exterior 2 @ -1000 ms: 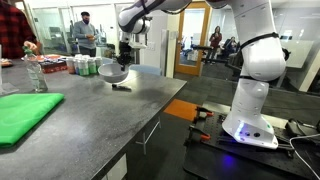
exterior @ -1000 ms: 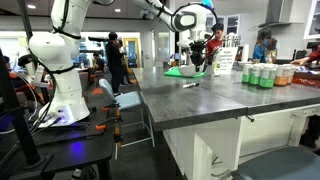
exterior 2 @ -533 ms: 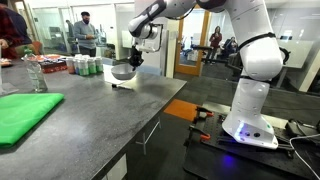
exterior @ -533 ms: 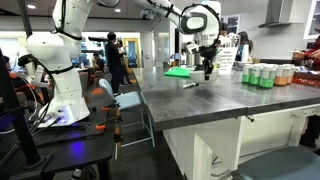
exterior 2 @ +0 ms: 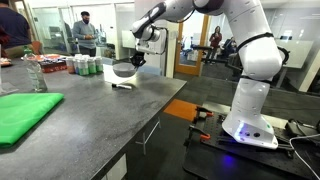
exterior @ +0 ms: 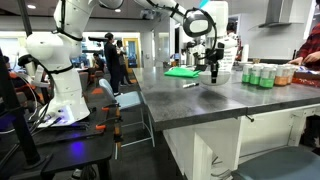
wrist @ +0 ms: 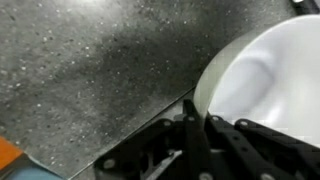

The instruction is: Pick up the bowl and move it to the right.

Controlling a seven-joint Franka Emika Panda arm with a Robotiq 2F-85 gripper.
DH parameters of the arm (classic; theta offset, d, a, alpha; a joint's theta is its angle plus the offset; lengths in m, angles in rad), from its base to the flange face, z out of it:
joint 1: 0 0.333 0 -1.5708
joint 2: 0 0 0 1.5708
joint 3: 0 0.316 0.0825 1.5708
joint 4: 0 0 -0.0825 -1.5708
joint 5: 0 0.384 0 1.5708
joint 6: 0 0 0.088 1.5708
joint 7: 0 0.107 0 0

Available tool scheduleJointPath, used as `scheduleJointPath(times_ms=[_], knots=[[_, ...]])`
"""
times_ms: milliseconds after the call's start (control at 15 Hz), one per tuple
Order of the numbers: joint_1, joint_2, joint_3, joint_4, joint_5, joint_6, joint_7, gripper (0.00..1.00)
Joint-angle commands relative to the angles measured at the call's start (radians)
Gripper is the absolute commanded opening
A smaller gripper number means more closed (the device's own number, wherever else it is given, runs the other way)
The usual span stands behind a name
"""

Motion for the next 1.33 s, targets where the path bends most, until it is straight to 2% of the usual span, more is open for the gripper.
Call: scheduleJointPath(times_ms=[0,467,533,600,933,1133,1267], knots=[[-0.007,0.021,0.002,0.004,0.041,0.031,0.018,0.01],[-0.011,0.041,0.001,-0.012,0.052,0.046,0.022,0.01],[-0.012,0.039,0.000,-0.014,0.058,0.050,0.026,0.30],[-0.010,0.034,-0.003,-0.017,0.054,0.051,0.027,0.32],[0.018,-0.012,-0.040,-0.030,-0.023,0.044,0.033,0.67],[0.067,-0.062,-0.074,-0.032,-0.130,0.010,0.086,0.91],[0.112,-0.096,-0.094,-0.030,-0.218,-0.013,0.149,1.00]])
